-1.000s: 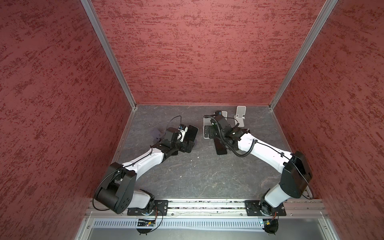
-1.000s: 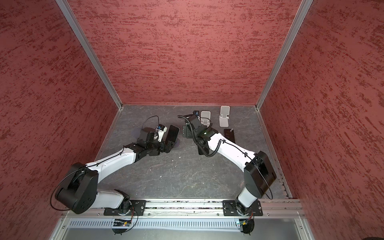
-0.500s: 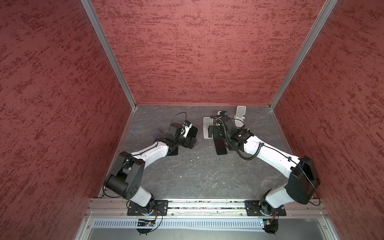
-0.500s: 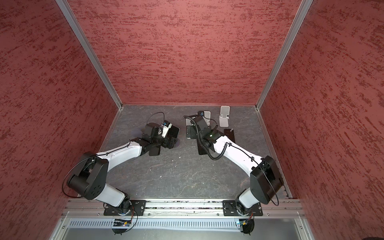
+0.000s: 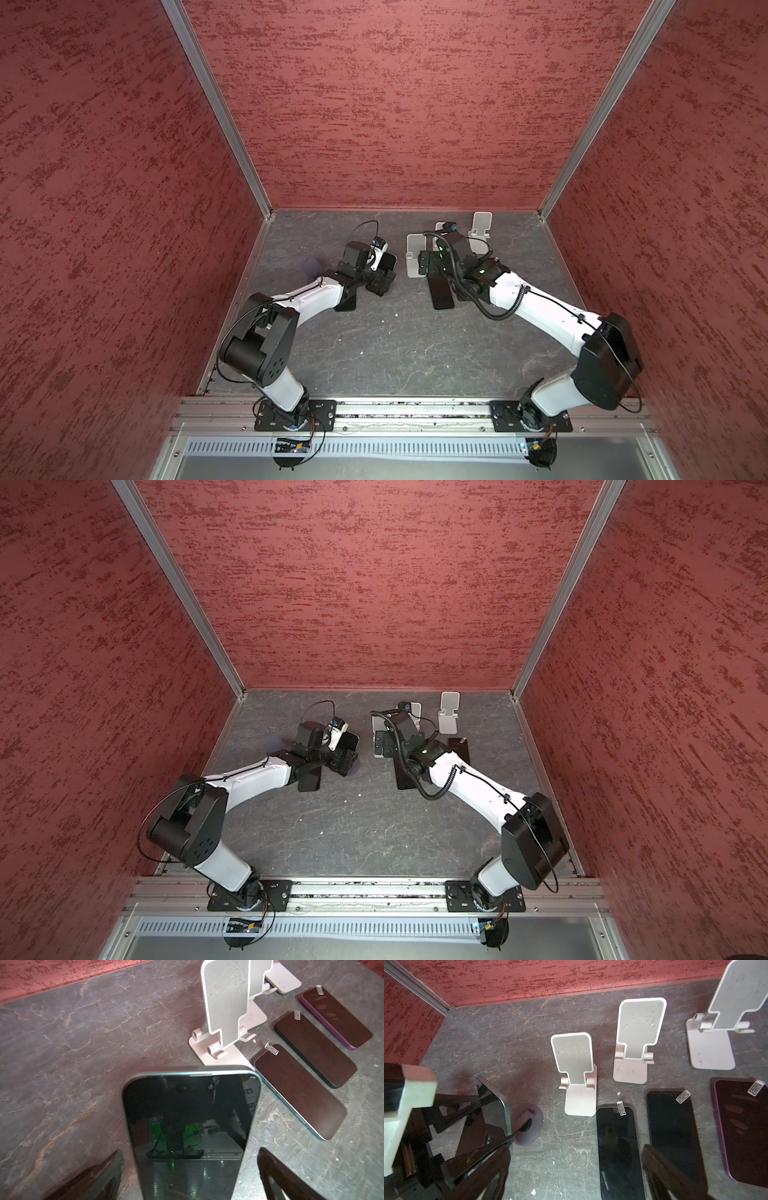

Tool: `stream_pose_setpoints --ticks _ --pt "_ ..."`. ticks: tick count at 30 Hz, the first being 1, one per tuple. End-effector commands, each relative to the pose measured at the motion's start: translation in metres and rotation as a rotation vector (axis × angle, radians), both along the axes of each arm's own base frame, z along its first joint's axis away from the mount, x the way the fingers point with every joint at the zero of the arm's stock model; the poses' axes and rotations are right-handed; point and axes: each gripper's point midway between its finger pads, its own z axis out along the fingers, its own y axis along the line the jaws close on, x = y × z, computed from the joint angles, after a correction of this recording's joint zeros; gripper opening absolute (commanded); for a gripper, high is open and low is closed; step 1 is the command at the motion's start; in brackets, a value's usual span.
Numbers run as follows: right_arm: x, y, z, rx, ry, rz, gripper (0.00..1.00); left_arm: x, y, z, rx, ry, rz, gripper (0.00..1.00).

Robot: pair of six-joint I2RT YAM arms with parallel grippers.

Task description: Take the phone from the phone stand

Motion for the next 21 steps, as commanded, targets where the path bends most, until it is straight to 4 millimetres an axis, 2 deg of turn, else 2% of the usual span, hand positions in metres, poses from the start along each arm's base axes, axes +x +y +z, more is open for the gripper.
stream_pose_setpoints --ticks 1,21 --pt "0.003 0.001 0.004 0.021 -0.014 0.007 0.99 0.006 0.0 -0.002 0.067 -0.032 0.02 1.0" --pt "0.01 0.005 -0.003 0.012 0.004 0.003 0.99 0.005 -0.003 -0.014 0.059 0.007 0.01 1.0"
